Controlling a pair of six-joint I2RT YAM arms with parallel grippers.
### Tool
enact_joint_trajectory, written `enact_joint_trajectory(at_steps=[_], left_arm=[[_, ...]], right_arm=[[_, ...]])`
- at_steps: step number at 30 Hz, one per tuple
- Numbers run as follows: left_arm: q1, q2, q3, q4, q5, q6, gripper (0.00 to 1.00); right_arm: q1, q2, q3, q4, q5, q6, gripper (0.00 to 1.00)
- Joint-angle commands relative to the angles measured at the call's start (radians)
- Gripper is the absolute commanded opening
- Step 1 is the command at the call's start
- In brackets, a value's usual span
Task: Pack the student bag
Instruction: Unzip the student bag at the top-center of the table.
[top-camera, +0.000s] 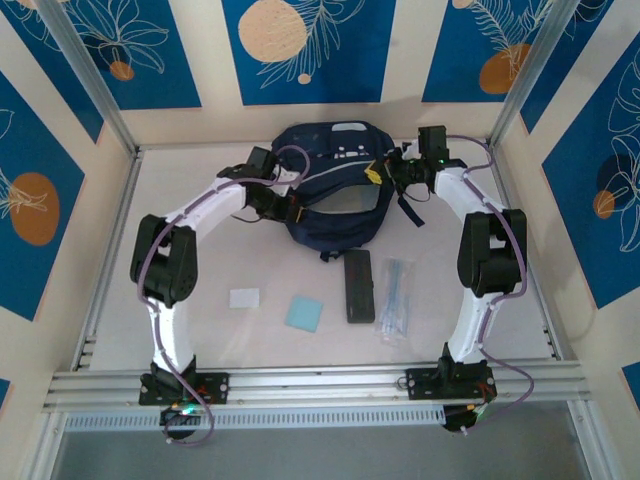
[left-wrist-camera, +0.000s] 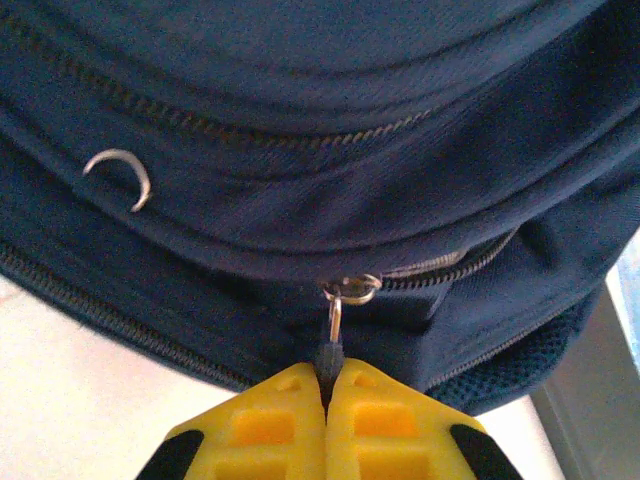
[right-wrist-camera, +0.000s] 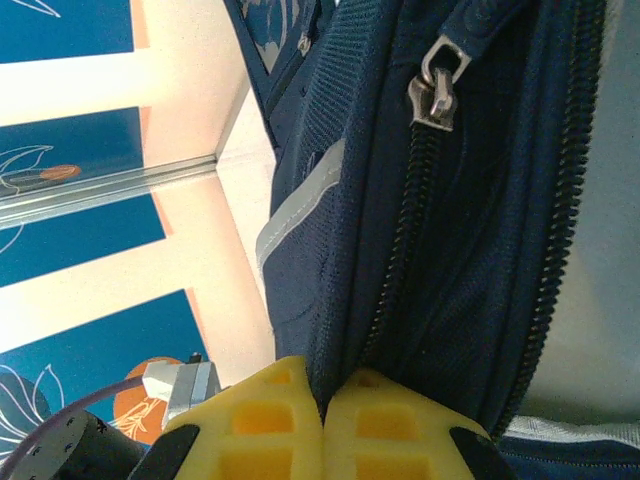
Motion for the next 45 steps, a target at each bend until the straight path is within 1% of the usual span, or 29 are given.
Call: enact_joint_trajectory(at_steps=[1, 5, 9, 12, 16, 17, 18, 22, 25, 27, 29, 31, 36, 39, 41, 44, 45], left_arm=[[-0.019, -0.108, -0.029, 0.012, 0.071, -0.056, 0.00], [-0.081, -0.160, -0.027, 0.066, 0.170, -0.112, 0.00], [-0.141, -0.171, -0.005, 0.098, 0.199, -0.137, 0.00], [-0.163, -0.153, 0.005, 0.114, 0.198, -0.143, 0.00], [-0.163, -0.112, 0.017, 0.114, 0.148, -0.126, 0.00], [-0.163, -0.101, 0.019, 0.120, 0.138, -0.121, 0.00], [-0.163, -0.083, 0.025, 0.120, 0.131, -0.114, 0.00], [-0.164, -0.022, 0.045, 0.130, 0.130, -0.123, 0.00], [-0.163, -0.006, 0.037, 0.152, 0.118, -0.130, 0.00], [-0.163, 0.001, 0.037, 0.158, 0.111, -0.131, 0.00], [-0.164, 0.006, 0.035, 0.162, 0.100, -0.130, 0.00], [-0.162, 0.009, 0.026, 0.169, 0.087, -0.132, 0.00], [-0.164, 0.005, 0.002, 0.196, 0.076, -0.148, 0.00], [-0.164, -0.008, -0.025, 0.216, 0.068, -0.153, 0.00], [-0.164, -0.016, -0.049, 0.233, 0.064, -0.158, 0.00], [-0.163, -0.028, -0.080, 0.244, 0.045, -0.160, 0.00], [-0.164, -0.032, -0.093, 0.250, 0.036, -0.161, 0.00]], right_arm=[[-0.051, 0.004, 0.064, 0.033, 0.034, -0.074, 0.00], [-0.052, 0.003, 0.065, 0.013, 0.029, -0.092, 0.00], [-0.044, 0.003, 0.062, -0.010, 0.017, -0.107, 0.00], [-0.041, -0.009, 0.040, -0.009, 0.009, -0.105, 0.00], [-0.047, -0.037, 0.000, -0.012, 0.013, -0.109, 0.00], [-0.050, -0.042, -0.007, -0.019, 0.012, -0.110, 0.04], [-0.052, -0.052, -0.023, -0.021, 0.012, -0.112, 0.10], [-0.059, -0.126, -0.113, -0.039, 0.040, -0.125, 0.50], [-0.061, -0.217, -0.208, -0.053, 0.084, -0.130, 0.84], [-0.056, -0.267, -0.268, -0.063, 0.104, -0.125, 0.94], [-0.048, -0.306, -0.331, -0.063, 0.102, -0.106, 0.95], [-0.028, -0.337, -0.408, -0.023, 0.098, -0.069, 0.95], [0.053, -0.346, -0.512, 0.031, 0.126, 0.001, 0.95], [0.089, -0.324, -0.539, 0.046, 0.166, 0.029, 0.95], [0.100, -0.296, -0.553, 0.091, 0.171, 0.064, 0.94], [0.125, -0.230, -0.536, 0.131, 0.216, 0.092, 0.89], [0.133, -0.199, -0.518, 0.132, 0.237, 0.090, 0.85]])
